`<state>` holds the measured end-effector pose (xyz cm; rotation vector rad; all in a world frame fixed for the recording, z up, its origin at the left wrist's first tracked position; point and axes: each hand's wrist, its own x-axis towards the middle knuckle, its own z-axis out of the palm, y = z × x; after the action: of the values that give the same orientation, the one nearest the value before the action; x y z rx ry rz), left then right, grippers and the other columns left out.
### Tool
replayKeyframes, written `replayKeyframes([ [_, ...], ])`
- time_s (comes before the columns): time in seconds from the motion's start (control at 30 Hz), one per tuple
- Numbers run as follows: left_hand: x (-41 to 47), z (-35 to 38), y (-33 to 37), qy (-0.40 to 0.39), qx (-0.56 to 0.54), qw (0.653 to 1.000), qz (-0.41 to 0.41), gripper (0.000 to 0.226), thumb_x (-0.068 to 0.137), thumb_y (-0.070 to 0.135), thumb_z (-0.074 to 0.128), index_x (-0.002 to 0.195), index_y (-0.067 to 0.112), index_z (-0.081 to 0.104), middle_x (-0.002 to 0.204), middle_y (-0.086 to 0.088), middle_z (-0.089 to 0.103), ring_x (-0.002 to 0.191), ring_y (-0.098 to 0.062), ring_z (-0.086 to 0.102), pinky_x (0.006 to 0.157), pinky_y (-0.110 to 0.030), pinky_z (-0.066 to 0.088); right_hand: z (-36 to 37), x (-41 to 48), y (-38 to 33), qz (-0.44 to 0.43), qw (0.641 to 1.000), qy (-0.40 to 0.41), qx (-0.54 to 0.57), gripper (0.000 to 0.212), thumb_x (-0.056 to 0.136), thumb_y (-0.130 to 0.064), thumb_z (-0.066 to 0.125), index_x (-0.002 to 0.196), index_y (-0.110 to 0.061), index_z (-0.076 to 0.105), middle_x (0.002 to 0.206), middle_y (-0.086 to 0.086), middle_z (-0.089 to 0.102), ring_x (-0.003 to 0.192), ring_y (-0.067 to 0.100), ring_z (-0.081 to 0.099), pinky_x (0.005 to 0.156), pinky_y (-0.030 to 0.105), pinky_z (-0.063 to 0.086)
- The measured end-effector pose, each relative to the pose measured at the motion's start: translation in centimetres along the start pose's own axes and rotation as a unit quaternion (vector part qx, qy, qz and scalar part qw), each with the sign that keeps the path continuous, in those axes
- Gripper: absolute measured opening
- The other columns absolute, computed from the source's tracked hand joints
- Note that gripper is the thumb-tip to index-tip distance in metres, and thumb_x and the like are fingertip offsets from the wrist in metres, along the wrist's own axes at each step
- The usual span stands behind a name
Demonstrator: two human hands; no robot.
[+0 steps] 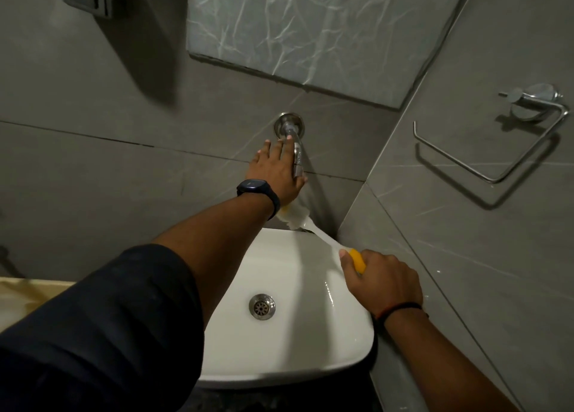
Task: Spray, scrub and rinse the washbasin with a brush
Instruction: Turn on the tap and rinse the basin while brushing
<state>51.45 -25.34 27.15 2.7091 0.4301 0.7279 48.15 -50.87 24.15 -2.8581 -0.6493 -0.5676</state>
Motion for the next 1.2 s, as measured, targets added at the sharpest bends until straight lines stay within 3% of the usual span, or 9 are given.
replayKeyframes([
  [0.1, -2.0, -0.5, -1.3, -0.001, -0.003, 1.0, 0.002, 0.084, 0.082, 0.064, 0.045, 0.145, 0.015, 0.019, 0.151, -0.013, 0.029, 0.139, -0.032, 0.024, 0.111, -0.047, 0.025, 0.2, -0.7, -0.4, 0.053, 0.997, -0.004, 0.051, 0.051, 0.088, -0.06, 0.037, 0.065, -0.019, 0.057, 0.057, 0.0, 0.05, 0.047, 0.018, 0.036, 0.048, 0.028, 0.025],
  [0.23, -8.2, -2.3, -4.6, 0.037, -0.05, 0.996, -0.057, 0.075, 0.082, 0.066, 0.043, 0.139, 0.018, 0.035, 0.142, -0.011, 0.042, 0.128, -0.03, 0.039, 0.102, -0.047, 0.037, 0.4, -1.9, -2.9, 0.066, 0.985, -0.038, 0.153, 0.049, 0.089, -0.056, 0.041, 0.066, -0.016, 0.058, 0.07, 0.009, 0.064, 0.063, 0.031, 0.049, 0.06, 0.034, 0.039],
  [0.47, -23.7, -6.5, -17.2, 0.082, 0.009, 0.963, -0.256, 0.067, 0.086, 0.055, 0.046, 0.138, 0.014, 0.037, 0.138, -0.017, 0.046, 0.124, -0.035, 0.043, 0.102, -0.045, 0.039, 3.0, -6.7, -16.3, -0.09, 0.951, -0.086, 0.284, 0.037, 0.092, -0.045, 0.042, 0.069, -0.016, 0.047, 0.073, 0.015, 0.066, 0.074, 0.042, 0.058, 0.062, 0.04, 0.045],
  [0.63, -34.6, -9.7, -28.6, 0.081, 0.074, 0.901, -0.419, 0.058, 0.085, 0.044, 0.052, 0.13, 0.01, 0.043, 0.124, -0.021, 0.054, 0.108, -0.041, 0.05, 0.089, -0.05, 0.046, 7.6, -11.9, -28.9, -0.259, 0.918, -0.166, 0.25, 0.037, 0.092, -0.052, 0.035, 0.079, -0.02, 0.049, 0.088, 0.017, 0.07, 0.084, 0.043, 0.062, 0.064, 0.04, 0.042],
  [0.73, -39.6, -10.9, -35.1, 0.085, 0.076, 0.849, -0.516, 0.056, 0.084, 0.033, 0.057, 0.129, 0.003, 0.043, 0.123, -0.027, 0.052, 0.107, -0.046, 0.049, 0.087, -0.052, 0.046, 11.7, -14.7, -36.1, -0.364, 0.878, -0.234, 0.204, 0.039, 0.093, -0.05, 0.032, 0.094, -0.017, 0.052, 0.096, 0.016, 0.069, 0.088, 0.041, 0.063, 0.067, 0.042, 0.044],
  [0.87, -43.8, -11.5, -42.5, 0.078, 0.084, 0.811, -0.574, 0.055, 0.084, 0.025, 0.057, 0.13, 0.0, 0.042, 0.129, -0.027, 0.048, 0.112, -0.046, 0.046, 0.09, -0.054, 0.044, 17.2, -17.4, -44.0, -0.443, 0.834, -0.293, 0.152, 0.038, 0.094, -0.048, 0.032, 0.105, -0.015, 0.049, 0.102, 0.015, 0.066, 0.09, 0.038, 0.063, 0.064, 0.037, 0.036],
  [1.07, -47.0, -10.7, -50.7, 0.036, 0.127, 0.818, -0.56, 0.057, 0.085, 0.029, 0.056, 0.132, 0.001, 0.04, 0.139, -0.026, 0.04, 0.124, -0.042, 0.039, 0.1, -0.053, 0.039, 23.8, -20.0, -52.4, -0.511, 0.794, -0.316, 0.093, 0.035, 0.097, -0.041, 0.03, 0.113, -0.015, 0.047, 0.112, 0.013, 0.057, 0.099, 0.033, 0.053, 0.078, 0.043, 0.04],
  [1.2, -47.3, -9.6, -53.5, -0.008, 0.133, 0.828, -0.545, 0.061, 0.087, 0.036, 0.051, 0.137, 0.005, 0.035, 0.144, -0.022, 0.037, 0.13, -0.038, 0.035, 0.105, -0.05, 0.035, 26.9, -21.0, -55.4, -0.526, 0.782, -0.327, 0.077, 0.035, 0.096, -0.043, 0.034, 0.113, -0.017, 0.049, 0.109, 0.012, 0.054, 0.096, 0.031, 0.05, 0.078, 0.043, 0.04],
])
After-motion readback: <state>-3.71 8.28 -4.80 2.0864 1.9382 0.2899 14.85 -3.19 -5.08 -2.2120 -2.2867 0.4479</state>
